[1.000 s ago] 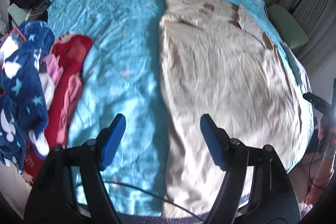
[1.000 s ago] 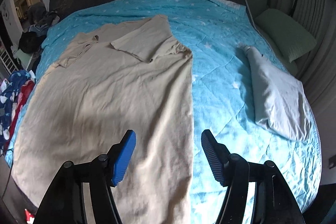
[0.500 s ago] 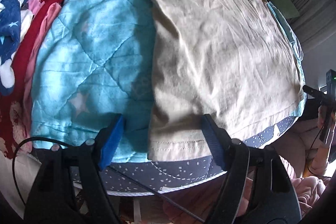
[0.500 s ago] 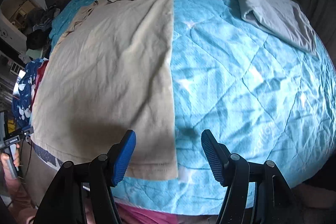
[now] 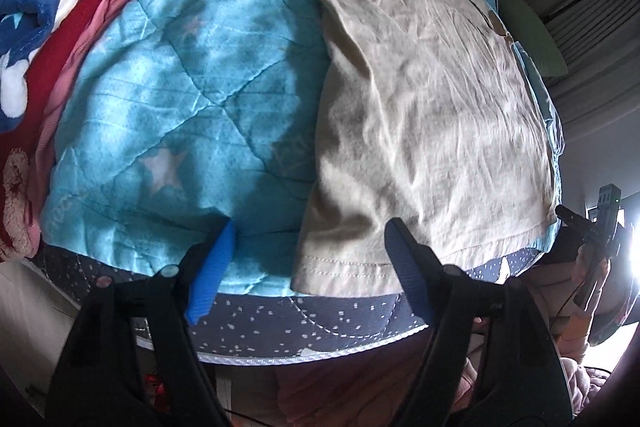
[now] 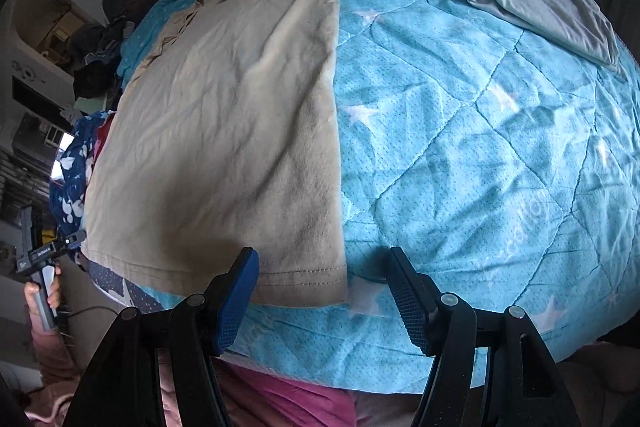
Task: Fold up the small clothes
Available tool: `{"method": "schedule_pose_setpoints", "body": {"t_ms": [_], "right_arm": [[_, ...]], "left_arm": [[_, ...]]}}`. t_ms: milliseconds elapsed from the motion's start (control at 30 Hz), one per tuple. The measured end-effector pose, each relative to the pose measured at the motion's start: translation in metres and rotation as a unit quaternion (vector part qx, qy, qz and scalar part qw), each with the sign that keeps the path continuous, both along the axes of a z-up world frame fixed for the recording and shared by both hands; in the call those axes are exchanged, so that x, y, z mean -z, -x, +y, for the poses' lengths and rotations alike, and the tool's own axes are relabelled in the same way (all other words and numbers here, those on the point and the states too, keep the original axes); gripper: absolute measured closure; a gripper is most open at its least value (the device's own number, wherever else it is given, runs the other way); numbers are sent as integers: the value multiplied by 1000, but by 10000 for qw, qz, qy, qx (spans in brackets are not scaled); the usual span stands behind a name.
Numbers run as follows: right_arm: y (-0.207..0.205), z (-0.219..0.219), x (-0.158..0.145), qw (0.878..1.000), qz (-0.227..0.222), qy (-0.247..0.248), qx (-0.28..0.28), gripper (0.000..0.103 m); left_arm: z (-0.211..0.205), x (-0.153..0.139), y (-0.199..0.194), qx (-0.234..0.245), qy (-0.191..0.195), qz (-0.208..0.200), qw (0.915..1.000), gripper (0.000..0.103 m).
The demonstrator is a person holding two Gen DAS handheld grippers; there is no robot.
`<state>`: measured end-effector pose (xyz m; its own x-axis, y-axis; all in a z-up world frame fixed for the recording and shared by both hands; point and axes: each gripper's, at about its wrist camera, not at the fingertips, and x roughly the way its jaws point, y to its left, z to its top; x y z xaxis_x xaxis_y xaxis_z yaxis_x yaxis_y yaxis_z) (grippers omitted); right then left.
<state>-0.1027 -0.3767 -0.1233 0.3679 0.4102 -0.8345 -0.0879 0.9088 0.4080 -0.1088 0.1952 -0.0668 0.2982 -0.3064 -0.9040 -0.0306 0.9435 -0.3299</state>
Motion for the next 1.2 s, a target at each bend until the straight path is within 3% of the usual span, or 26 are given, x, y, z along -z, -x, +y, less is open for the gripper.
{"method": "schedule_pose_setpoints", "body": {"t_ms": [33, 100, 133, 167, 233, 767, 933, 1100, 1200], "right_arm": [[0, 0, -1, 10000, -48, -26, 4, 44], [0, -2, -3, 9999, -102, -94, -43, 79], [-1, -3, -2, 9998, -94, -164, -81, 97], [-2, -5, -2, 9996, -84, -254, -91, 97], [-4, -8, -2, 9993, -148, -323, -100, 98], [-27, -24, -54, 9866, -748, -1446, 78, 98], [-51, -34, -76, 9811, -964, -1652, 304, 98], [-92, -21, -97, 9842, -1012, -1429, 276, 98], [-91, -2, -95, 9946, -958, -410, -23, 95]], "left_arm": [[-2, -1, 2, 5, -98, 5, 10000, 43], [-2, -1, 5, -19, -210, 24, 9998, 55], [-1, -1, 7, -70, -182, 61, 9998, 68], [0, -2, 8, -112, -89, 98, 9998, 86], [5, -3, 10, -215, 283, 212, 9991, 95], [1, -63, -12, -391, 883, -427, 9944, 96], [5, -81, -47, -610, 594, -658, 9942, 96], [-4, -78, -84, -588, 422, -528, 9960, 96], [-15, -63, -78, -284, 182, -383, 9987, 92]]}}
